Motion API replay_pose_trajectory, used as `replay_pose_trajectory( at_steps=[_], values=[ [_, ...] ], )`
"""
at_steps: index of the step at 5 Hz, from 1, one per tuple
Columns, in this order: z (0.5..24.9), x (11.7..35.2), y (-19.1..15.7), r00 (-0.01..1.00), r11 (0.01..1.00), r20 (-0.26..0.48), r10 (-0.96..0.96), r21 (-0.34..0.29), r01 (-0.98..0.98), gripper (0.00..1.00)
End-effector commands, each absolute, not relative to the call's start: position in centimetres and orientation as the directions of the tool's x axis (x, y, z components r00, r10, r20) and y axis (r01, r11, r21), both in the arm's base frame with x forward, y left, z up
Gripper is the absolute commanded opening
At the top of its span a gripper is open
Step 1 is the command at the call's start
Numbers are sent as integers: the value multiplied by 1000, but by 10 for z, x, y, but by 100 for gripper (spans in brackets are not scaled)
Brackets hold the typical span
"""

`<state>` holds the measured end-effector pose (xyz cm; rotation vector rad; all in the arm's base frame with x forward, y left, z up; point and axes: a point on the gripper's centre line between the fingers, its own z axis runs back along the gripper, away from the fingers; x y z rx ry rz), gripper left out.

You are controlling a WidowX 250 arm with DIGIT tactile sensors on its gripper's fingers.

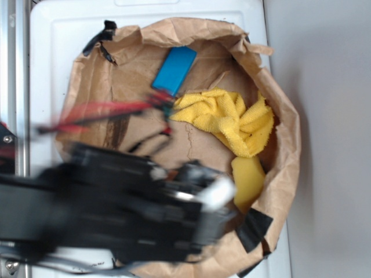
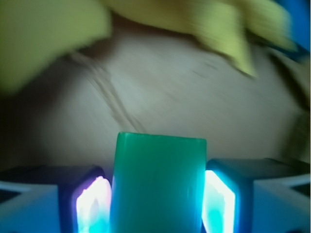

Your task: Grab the green block.

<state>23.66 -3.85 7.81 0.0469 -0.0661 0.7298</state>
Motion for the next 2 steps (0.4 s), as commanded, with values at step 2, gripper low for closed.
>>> replay_pose_trajectory(
  at_steps=[2],
  values=[
    [146,286,10,765,775,128,631,-71,-628,0]
  ],
)
